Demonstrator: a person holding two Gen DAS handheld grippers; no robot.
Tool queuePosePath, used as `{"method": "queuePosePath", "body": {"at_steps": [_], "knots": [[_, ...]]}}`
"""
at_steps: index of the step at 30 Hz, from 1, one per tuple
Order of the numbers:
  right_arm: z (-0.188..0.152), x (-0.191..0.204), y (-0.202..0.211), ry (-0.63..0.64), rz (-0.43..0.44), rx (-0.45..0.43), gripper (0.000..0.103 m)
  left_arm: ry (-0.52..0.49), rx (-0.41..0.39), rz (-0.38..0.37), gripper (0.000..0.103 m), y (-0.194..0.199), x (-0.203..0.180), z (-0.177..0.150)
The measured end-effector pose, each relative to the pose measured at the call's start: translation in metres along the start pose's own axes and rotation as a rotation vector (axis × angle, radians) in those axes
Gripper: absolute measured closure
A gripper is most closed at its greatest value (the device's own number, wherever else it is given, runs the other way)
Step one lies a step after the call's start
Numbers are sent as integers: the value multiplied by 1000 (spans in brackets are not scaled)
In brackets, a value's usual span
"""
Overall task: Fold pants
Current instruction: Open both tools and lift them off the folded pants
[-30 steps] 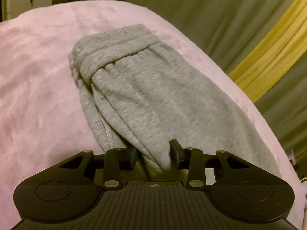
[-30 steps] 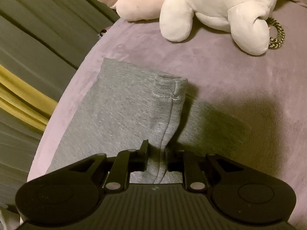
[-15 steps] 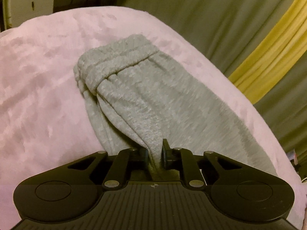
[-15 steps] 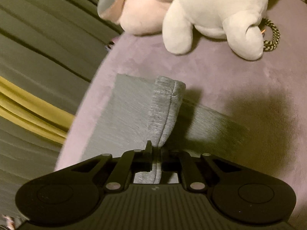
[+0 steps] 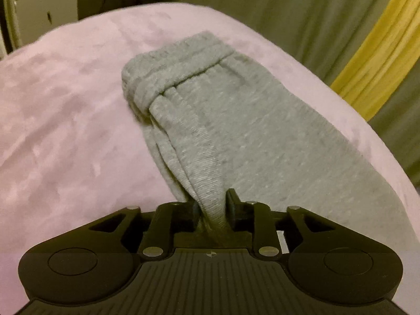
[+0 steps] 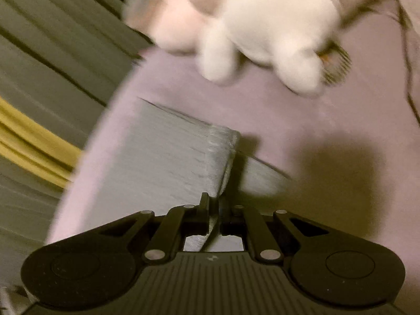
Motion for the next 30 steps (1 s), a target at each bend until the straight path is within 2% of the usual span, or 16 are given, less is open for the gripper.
{"method": "queuePosePath", "body": {"at_steps": [1,2,3,4,6,8,10,14,15,19,22,23,24,25,26,30], "knots": [[0,-4,-1,30,-74,-8,96,3,-9,25,45,5,2,2],[1,-5,1,66,-122,-21,96,3,-28,85,36,11,6,5],[4,-4,4,95,-165,-38,96,-11,-60,151,29,18,10,10],[8,0,9,131,-195,-67,96,-47,-105,210,29,28,12,16],[16,16,22,191,-176,-135,96,-95,-177,275,28,44,9,21],[16,36,27,237,-127,-153,95,-137,-234,294,26,58,-3,23],[6,60,23,289,-70,-131,92,-171,-275,271,19,66,-22,22],[-39,130,4,428,100,-1,92,-289,-258,97,11,62,-73,4],[-52,149,0,460,141,36,91,-326,-247,83,9,57,-83,-3],[-108,236,-15,609,266,144,76,-498,-178,145,13,26,-107,-33],[-151,297,-25,690,373,235,70,-508,-23,173,12,-2,-96,-55],[-168,319,-28,701,426,290,62,-490,-1,167,12,-7,-92,-56],[-184,340,-32,713,479,348,56,-474,-2,153,12,-7,-91,-54],[-202,362,-33,723,519,394,41,-467,-4,147,12,-6,-90,-54],[-217,382,-35,730,551,431,34,-472,-6,153,12,-6,-91,-55],[-267,457,-44,731,675,508,26,-503,-22,193,10,-8,-93,-59]]}}
Point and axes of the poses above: each gripper's, at about its wrist camera, not at the fingertips, and y roughly against the way its jaws point, x to its left, z to its top, the point moved 10 cm from there along -y, roughly the way its jaws point
